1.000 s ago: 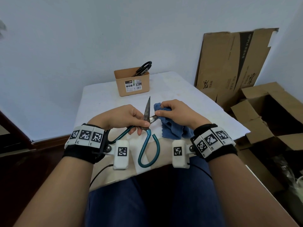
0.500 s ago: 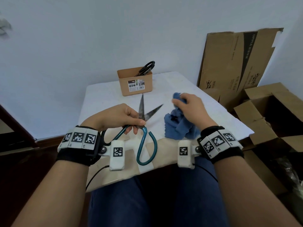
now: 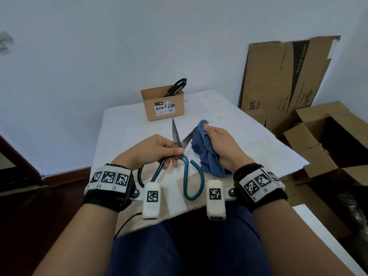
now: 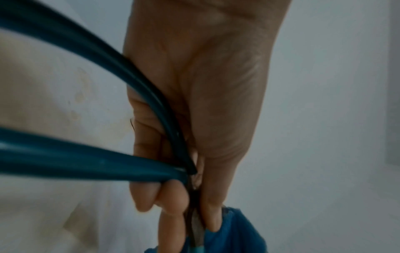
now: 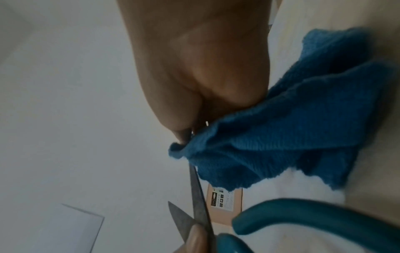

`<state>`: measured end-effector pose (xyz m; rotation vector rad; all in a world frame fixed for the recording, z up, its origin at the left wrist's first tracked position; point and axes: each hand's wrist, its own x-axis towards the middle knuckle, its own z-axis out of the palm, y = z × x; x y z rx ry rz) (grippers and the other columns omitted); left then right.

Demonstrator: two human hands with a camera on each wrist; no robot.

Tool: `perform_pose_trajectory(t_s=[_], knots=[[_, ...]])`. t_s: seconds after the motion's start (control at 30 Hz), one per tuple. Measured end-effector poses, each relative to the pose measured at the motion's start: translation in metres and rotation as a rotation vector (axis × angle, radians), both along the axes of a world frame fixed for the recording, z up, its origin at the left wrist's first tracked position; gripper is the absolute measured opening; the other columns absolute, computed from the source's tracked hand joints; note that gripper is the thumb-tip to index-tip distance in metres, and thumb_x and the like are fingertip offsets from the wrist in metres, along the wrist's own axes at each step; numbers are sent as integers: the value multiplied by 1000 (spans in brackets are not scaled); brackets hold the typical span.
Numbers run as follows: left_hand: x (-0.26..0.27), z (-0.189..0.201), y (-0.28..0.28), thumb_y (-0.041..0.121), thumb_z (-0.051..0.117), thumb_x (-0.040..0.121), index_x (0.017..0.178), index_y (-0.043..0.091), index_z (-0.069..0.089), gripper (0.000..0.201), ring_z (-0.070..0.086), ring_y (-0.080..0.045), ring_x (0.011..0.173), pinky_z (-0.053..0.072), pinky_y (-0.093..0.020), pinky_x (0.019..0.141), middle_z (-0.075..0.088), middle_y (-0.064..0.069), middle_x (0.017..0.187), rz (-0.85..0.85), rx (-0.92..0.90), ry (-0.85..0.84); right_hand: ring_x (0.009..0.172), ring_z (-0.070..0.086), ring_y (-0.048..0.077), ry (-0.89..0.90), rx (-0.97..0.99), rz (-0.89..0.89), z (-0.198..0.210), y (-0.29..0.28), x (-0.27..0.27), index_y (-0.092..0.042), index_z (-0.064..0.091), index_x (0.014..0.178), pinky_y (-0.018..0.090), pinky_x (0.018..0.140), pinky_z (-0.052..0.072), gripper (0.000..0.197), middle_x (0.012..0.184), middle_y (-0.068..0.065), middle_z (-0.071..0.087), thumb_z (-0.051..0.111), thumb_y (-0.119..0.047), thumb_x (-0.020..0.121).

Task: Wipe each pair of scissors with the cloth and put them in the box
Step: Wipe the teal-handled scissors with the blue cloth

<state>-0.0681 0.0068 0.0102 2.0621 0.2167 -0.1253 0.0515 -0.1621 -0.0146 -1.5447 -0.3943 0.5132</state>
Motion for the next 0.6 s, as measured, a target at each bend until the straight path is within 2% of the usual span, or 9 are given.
perform_pose_trajectory(t_s=[0.07,0.1,0.2,0.27,0.33,0.4,0.47,0.53,0.6], knots=[[3,-2,-3,30,67,94,75,13,75,27,54,-15,52,52,-25,61,74,-16,81,-6,2,7,53,52,22,82,64,63,4,-3,-4,-9,55,80,29,49,44,33,64,11,56,51,-36,100],[4,-2,-4,30,67,94,74,13,75,27,54,-15,53,52,-26,61,74,-16,80,-14,-2,17,56,57,23,84,74,82,5,-4,-6,-7,58,86,30,50,47,30,67,13,61,53,-34,99],[8,-2,-6,31,68,94,77,12,75,26,55,-17,54,52,-27,62,73,-15,79,-48,-17,62,65,60,28,64,65,62,4,-6,-6,-2,61,97,34,53,52,26,74,13,65,57,-27,98],[10,-1,-8,33,68,93,81,11,76,26,57,-16,55,53,-25,63,75,-12,81,-41,13,75,66,60,28,101,81,30,2,-6,-5,0,60,98,37,57,53,25,74,14,64,57,-25,98],[11,-1,-9,39,68,93,86,15,78,27,63,-14,59,54,-22,68,77,-3,84,-10,114,61,71,61,32,135,103,-4,0,-6,-4,0,61,95,45,65,53,24,77,18,63,58,-24,97],[11,-2,-9,47,64,93,94,23,78,27,70,-10,73,56,-21,78,77,8,89,75,261,-30,76,63,35,163,125,-58,-3,-7,-2,-1,63,90,51,74,53,22,80,20,63,59,-22,97],[8,-2,-8,46,60,96,101,28,75,24,69,-2,87,54,-22,85,75,14,94,238,304,-201,78,62,32,197,147,-131,-6,-10,1,-4,64,84,47,77,53,21,81,18,63,59,-19,97],[5,-2,-7,36,57,99,100,24,75,22,69,-1,87,54,-20,80,75,12,94,400,178,-359,81,62,31,204,159,-203,-10,-12,5,-5,64,83,47,82,53,21,82,17,63,58,-19,97],[4,-3,-9,25,55,100,94,16,75,24,70,-7,75,55,-20,69,77,3,87,500,22,-400,83,64,34,186,154,-272,-14,-14,7,-5,65,84,53,87,54,22,86,20,64,59,-22,97]])
